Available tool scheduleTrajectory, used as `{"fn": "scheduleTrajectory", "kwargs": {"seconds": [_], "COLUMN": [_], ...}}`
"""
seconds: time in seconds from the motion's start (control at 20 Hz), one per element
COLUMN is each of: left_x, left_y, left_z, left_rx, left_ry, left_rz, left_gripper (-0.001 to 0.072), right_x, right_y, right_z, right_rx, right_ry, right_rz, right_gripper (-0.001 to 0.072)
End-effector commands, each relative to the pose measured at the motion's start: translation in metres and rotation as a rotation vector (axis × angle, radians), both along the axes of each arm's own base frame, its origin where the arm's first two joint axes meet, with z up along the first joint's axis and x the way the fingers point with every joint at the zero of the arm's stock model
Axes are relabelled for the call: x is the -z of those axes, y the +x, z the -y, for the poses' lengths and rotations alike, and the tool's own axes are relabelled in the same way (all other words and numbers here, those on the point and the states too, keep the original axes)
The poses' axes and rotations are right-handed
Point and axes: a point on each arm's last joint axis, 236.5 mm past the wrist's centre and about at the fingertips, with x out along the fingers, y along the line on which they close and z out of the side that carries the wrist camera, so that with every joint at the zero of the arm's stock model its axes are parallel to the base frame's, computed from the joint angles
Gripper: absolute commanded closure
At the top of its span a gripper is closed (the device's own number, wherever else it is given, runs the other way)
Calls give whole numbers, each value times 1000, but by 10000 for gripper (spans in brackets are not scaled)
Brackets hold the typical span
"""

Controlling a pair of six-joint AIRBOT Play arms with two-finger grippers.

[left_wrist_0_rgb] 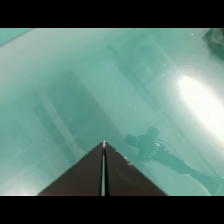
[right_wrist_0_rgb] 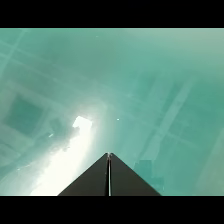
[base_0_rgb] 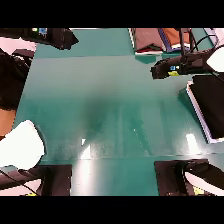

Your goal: Fold the shirts.

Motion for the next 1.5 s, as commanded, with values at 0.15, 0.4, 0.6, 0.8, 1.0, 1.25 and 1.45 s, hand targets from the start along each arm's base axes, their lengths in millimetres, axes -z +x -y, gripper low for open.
{"fn": "scheduleTrajectory", "kwargs": {"seconds": [0.15, 0.4, 0.6, 0.8, 1.0, 1.25, 1.45], "left_x": [-1, -1, -8, -3, 25, 100, 207], "left_y": [0, 0, 5, 3, -15, -52, -129], "left_z": [0, 0, 1, -8, -61, -196, -294], "left_rx": [0, 0, -11, 2, -77, -391, -633], "left_ry": [-1, -2, -21, 45, 206, 374, 566], "left_rz": [2, 3, 32, 48, -77, -370, -705], "left_gripper": [679, 679, 679, 679, 679, 679, 672], "right_x": [1, 1, 3, 3, 3, 7, 7], "right_y": [-1, -1, -4, -4, -4, -9, -9], "right_z": [-1, -1, -1, -1, -1, 0, 0], "right_rx": [-3, -3, -6, -6, -6, -12, -12], "right_ry": [5, 5, 0, 0, 0, -10, -10], "right_rz": [-7, -8, -21, -20, -20, -47, -47], "right_gripper": [690, 690, 689, 689, 689, 690, 690]}}
